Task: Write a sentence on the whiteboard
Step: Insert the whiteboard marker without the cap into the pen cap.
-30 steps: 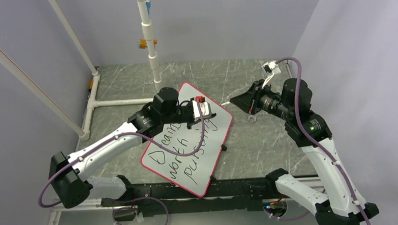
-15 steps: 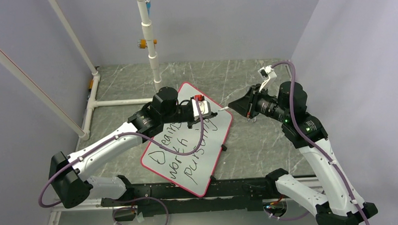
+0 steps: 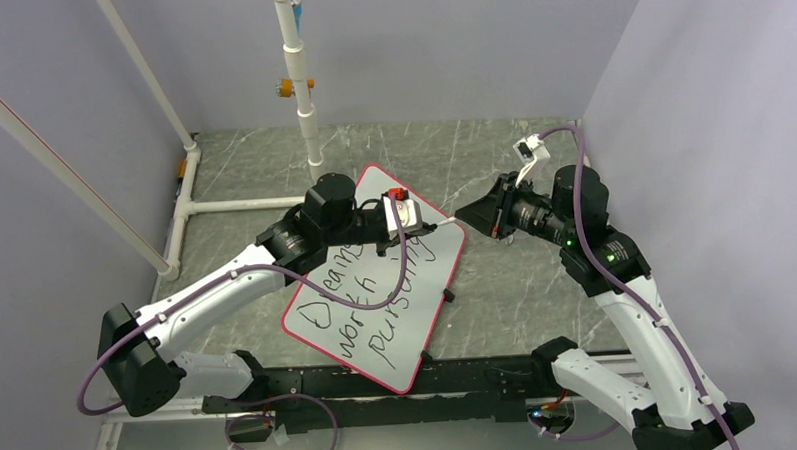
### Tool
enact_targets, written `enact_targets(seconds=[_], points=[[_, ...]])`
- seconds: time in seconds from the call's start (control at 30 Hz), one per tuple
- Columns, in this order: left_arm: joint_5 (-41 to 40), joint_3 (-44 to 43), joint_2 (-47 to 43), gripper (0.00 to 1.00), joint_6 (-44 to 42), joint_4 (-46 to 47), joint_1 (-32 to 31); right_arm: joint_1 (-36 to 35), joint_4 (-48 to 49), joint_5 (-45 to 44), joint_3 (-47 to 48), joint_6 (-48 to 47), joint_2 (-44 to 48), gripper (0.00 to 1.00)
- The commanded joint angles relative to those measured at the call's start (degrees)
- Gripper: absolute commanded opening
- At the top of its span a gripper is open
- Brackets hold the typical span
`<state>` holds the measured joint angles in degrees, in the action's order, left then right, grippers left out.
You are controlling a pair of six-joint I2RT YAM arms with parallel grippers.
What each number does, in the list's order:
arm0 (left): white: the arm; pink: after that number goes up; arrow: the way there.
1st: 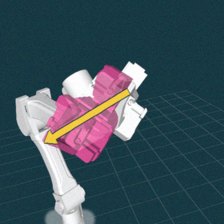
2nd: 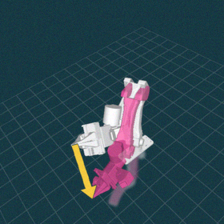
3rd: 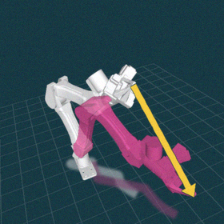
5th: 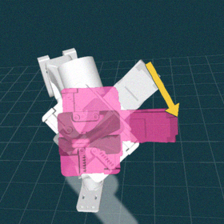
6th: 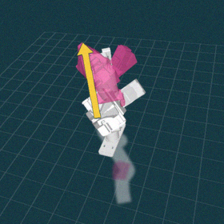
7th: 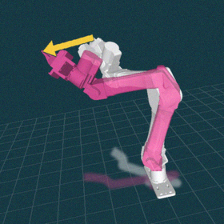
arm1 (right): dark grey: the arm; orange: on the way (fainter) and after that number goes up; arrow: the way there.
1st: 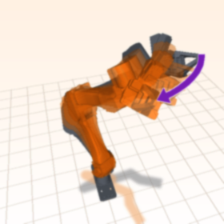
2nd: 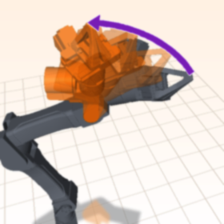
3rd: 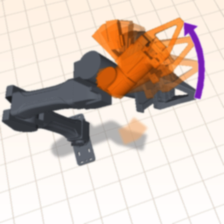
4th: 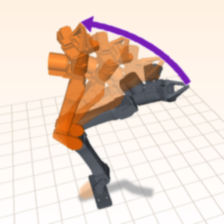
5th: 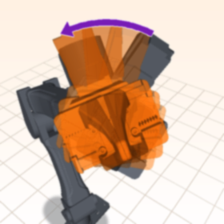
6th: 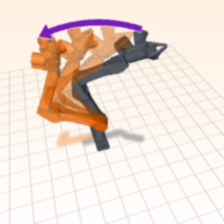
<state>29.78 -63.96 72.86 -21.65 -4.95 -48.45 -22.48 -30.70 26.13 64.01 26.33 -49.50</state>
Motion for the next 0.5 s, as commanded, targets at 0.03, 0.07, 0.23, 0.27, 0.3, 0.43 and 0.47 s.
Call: enact_targets(seconds=[0.03, 0.07, 0.23, 0.27, 0.3, 0.43, 0.47], points=[[1.85, 0.33, -0.99, 0.0, 0.87, 2.58, 0.18, 0.18, 3.21, 1.32, -0.32, 1.26, 0.41, 0.0], [1.9, 0.32, -0.97, 0.0, 0.86, 2.58, 0.19, 0.1, 3.33, 1.36, -0.39, 1.35, 0.38, 0.0], [1.48, 0.31, -0.74, 0.0, 0.73, 2.43, 0.17, 0.12, 3.54, 1.63, -0.5, 1.58, 0.4, 0.0], [1.52, 0.29, -0.7, 0.0, 0.75, 2.4, 0.14, 0.12, 3.46, 1.66, -0.43, 1.62, 0.31, 0.0], [1.64, 0.22, -0.7, 0.0, 0.88, 2.48, 0.14, 0.13, 3.45, 1.78, -0.43, 1.61, 0.31, 0.0], [1.6, 0.32, -0.71, 0.0, 1.12, 2.61, 0.19, 0.12, 3.43, 1.9, -0.7, 1.67, 0.53, 0.0], [1.64, 0.37, -0.7, 0.0, 1.23, 2.77, 0.15, 0.12, 3.45, 1.97, -0.87, 1.75, 0.54, 0.0]])
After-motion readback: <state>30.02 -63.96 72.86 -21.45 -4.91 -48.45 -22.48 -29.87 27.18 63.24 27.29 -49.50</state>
